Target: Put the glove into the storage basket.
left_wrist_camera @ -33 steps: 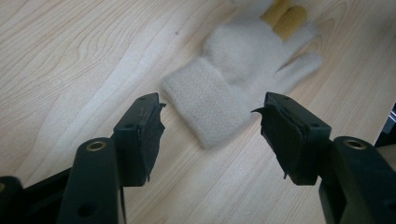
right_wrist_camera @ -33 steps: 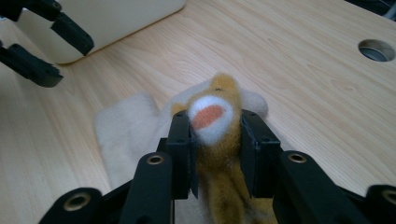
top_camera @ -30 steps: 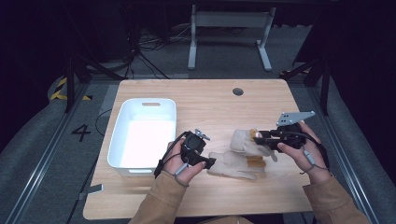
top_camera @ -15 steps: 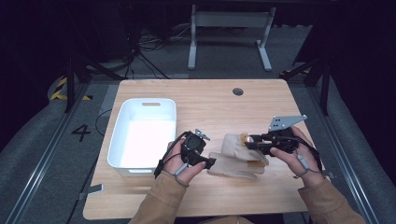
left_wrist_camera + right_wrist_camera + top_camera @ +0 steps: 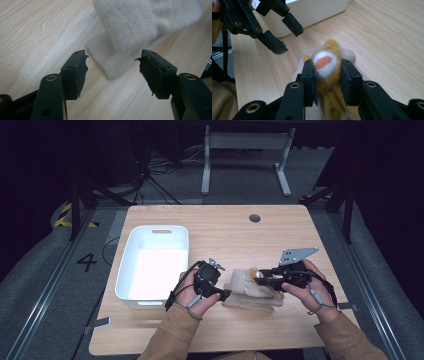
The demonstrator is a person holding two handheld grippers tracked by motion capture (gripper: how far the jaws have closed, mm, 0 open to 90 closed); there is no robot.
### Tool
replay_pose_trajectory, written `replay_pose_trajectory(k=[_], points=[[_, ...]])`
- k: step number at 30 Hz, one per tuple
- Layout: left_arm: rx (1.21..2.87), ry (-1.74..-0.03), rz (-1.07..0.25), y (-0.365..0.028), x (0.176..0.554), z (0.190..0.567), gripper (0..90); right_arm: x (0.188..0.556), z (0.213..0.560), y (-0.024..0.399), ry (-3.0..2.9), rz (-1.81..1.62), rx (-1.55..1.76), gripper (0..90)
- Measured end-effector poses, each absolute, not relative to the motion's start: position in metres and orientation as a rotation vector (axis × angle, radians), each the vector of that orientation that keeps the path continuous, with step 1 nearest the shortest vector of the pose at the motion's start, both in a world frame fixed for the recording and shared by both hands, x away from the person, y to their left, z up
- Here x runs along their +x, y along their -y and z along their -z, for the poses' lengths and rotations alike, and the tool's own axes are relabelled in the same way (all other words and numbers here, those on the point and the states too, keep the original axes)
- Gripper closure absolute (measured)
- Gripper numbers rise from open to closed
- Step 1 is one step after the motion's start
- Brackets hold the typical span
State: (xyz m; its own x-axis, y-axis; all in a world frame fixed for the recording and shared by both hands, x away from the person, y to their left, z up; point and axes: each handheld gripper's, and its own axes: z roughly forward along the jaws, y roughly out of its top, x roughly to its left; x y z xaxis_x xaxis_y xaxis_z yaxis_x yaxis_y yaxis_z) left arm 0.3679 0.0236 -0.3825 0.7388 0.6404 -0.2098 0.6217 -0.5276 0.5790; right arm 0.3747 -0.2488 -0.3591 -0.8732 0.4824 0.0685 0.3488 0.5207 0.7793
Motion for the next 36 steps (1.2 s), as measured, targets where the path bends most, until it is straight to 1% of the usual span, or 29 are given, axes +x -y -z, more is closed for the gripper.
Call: replay_pose_trajectory(k=[12,24,31,36], points=[[2.289,-0.947,-0.044,-0.024,0.368,0.383,39.4,0.382,0.386,0.236,-2.714,-1.213,0.722,67.3],[2.310,-0.946,-0.041,-0.020,0.369,0.388,39.6,0.385,0.398,0.233,-2.779,-1.108,0.749,66.6],[2.332,-0.932,-0.044,-0.014,0.369,0.394,43.9,0.385,0.404,0.230,-2.802,-1.017,0.769,66.2],[2.332,-0.931,-0.047,-0.014,0.368,0.395,44.3,0.386,0.408,0.229,-2.807,-0.972,0.745,65.2]])
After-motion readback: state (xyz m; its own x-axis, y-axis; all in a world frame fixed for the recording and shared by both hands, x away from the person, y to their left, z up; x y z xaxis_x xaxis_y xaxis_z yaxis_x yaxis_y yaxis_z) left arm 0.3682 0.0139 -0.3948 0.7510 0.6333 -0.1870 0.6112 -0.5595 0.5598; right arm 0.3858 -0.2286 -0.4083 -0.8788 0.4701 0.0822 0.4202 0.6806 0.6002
